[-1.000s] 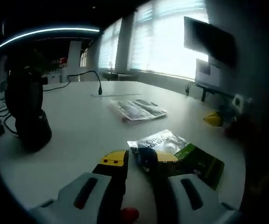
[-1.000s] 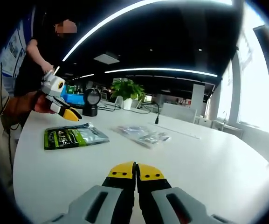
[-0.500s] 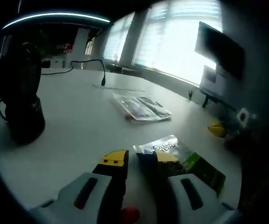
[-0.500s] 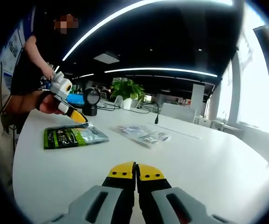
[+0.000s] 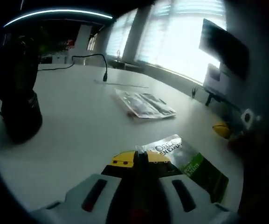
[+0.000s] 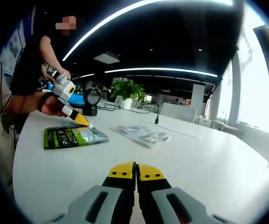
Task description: Clip sheet goods on table flip sheet goods clip sheet goods scan sheet goods put sheet goods back to table
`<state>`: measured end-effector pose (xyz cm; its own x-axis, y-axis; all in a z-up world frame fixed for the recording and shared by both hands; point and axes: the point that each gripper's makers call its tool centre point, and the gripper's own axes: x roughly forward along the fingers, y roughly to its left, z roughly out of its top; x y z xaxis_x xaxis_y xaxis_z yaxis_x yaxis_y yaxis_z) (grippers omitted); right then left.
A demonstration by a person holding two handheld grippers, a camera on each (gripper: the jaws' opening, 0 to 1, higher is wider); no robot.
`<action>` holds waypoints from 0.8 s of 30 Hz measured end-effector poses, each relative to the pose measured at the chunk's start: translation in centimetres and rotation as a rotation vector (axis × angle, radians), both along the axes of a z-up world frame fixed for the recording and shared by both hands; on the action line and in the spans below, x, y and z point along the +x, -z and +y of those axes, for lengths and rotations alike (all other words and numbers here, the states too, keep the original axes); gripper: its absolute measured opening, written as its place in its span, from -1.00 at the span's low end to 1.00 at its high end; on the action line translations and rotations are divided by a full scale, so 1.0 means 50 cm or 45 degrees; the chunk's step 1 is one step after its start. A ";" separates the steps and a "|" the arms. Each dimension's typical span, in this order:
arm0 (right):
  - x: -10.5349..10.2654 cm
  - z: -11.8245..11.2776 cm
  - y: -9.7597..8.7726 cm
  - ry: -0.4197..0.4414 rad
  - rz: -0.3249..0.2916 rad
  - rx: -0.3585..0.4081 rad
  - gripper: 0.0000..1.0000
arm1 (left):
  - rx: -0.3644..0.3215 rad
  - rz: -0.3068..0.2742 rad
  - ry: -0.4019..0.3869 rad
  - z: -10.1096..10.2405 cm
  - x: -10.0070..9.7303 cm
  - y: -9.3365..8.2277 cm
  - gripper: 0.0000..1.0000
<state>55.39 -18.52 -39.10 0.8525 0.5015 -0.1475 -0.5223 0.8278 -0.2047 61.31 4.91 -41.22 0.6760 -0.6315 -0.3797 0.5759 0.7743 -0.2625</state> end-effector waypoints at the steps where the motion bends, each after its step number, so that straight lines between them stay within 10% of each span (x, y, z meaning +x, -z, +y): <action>1: 0.000 0.000 0.000 0.000 0.000 0.000 -1.00 | -0.004 0.000 -0.002 0.000 -0.001 -0.001 -1.00; 24: 0.001 -0.002 0.000 0.005 -0.002 0.000 -1.00 | -0.056 0.118 -0.043 -0.008 -0.026 -0.046 -1.00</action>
